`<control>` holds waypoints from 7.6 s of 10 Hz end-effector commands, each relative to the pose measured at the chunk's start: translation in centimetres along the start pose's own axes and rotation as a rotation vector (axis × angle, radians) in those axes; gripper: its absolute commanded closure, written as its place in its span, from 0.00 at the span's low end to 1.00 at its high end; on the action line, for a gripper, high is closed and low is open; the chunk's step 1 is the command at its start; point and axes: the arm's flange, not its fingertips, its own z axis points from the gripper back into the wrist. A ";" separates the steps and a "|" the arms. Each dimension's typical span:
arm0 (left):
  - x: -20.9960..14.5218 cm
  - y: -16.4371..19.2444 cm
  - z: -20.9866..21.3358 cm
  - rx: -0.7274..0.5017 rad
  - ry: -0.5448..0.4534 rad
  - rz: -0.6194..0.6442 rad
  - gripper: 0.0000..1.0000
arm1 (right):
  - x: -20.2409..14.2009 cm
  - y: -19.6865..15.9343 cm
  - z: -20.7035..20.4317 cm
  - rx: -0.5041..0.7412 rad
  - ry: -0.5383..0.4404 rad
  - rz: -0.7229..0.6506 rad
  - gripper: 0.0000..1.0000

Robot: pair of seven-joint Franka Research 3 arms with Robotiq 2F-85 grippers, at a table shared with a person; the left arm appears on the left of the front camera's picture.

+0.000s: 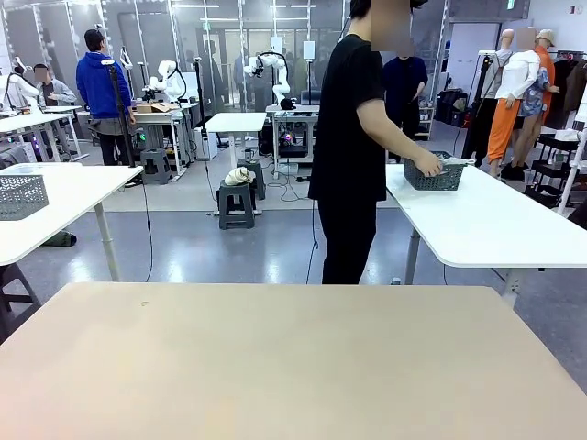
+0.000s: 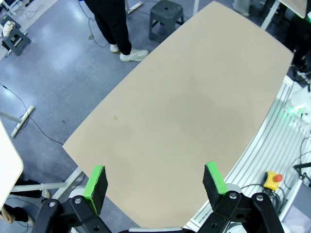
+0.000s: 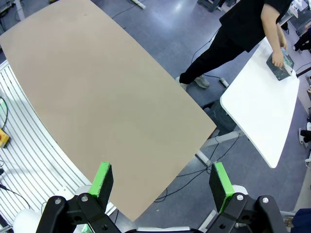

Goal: Fold the towels and place them in the basket.
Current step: When a person lays out a Towel with hook on the table, fold it in half twice.

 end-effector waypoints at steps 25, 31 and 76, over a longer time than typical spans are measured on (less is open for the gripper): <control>0.0 0.0 0.0 0.000 0.000 0.000 0.00 | 0.0 0.0 -0.1 0.011 -0.008 0.006 0.00; -1.1 -2.0 2.0 -0.046 0.015 -0.066 0.00 | 0.2 -1.4 -0.1 0.064 -0.019 0.030 0.00; -1.0 -2.3 2.1 -0.044 0.007 -0.060 0.00 | 0.5 -1.1 -0.5 0.038 -0.014 0.013 0.00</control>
